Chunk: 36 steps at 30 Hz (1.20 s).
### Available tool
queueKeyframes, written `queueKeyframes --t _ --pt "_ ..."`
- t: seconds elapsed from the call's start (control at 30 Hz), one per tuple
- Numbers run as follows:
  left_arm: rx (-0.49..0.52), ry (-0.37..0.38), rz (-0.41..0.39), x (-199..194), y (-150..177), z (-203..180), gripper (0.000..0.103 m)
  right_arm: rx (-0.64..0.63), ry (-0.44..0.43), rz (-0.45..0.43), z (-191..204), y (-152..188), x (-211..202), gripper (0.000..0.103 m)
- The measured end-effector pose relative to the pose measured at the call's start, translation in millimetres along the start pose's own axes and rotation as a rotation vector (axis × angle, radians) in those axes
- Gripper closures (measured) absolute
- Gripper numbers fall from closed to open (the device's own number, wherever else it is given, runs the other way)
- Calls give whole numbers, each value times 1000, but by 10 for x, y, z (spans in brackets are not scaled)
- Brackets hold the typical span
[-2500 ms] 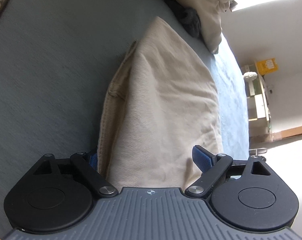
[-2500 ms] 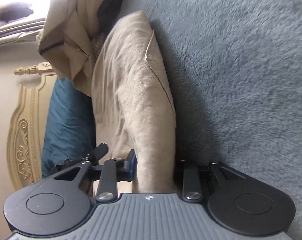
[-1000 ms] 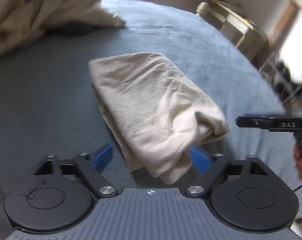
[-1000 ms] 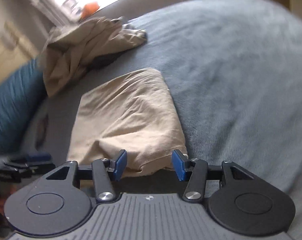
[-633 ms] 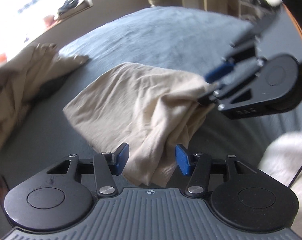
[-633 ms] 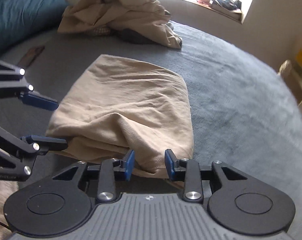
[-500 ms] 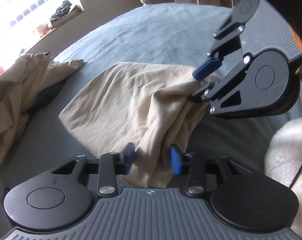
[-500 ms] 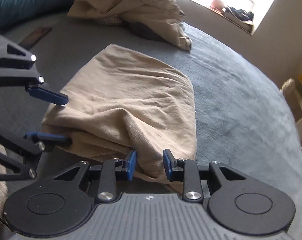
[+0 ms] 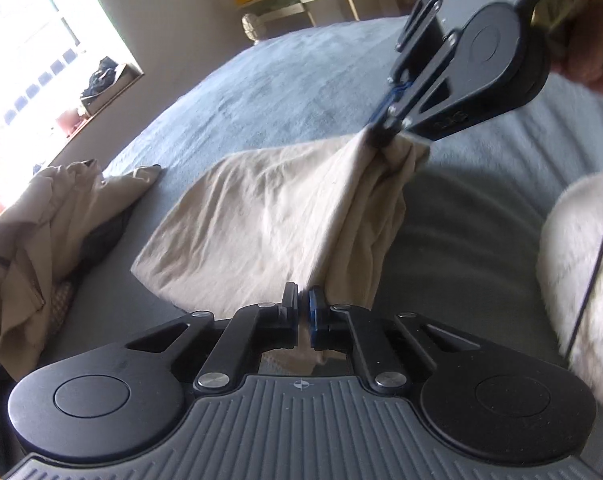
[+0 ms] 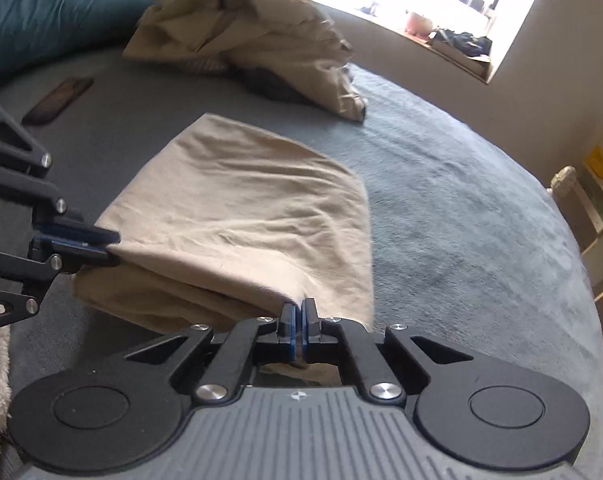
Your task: Fold clothes
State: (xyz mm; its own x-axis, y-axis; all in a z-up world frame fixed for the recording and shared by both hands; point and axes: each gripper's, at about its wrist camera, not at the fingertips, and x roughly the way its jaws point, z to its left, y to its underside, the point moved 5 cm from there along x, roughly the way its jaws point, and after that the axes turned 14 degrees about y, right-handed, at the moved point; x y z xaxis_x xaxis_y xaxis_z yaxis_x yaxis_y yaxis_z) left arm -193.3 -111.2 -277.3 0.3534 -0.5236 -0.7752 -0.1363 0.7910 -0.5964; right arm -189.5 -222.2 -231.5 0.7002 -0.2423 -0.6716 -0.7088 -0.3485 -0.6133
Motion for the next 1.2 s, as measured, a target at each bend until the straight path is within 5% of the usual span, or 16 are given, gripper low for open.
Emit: queueKeyframes --t 0.23,0.43,0.57,0.8,0.97,1.1,1.2 --pt "53 61 83 88 127 -76 98 -35 -29 70 82 157 91 101" --pt "12 102 140 -7 304 -30 95 103 -100 179 -109 251 113 96" --pt "-210 149 118 -124 377 210 78 314 -177 266 -361 339 97 96" --pt "-686 322 -54 -264 381 616 41 705 -258 358 -828 549 171 83" --pt "-536 250 17 -60 190 415 33 803 -304 402 -835 643 241 80" --pt "-411 46 79 65 129 361 40 764 -325 393 -710 599 229 80" --pt "-531 73 44 43 186 490 48 740 -319 379 -670 566 231 80"
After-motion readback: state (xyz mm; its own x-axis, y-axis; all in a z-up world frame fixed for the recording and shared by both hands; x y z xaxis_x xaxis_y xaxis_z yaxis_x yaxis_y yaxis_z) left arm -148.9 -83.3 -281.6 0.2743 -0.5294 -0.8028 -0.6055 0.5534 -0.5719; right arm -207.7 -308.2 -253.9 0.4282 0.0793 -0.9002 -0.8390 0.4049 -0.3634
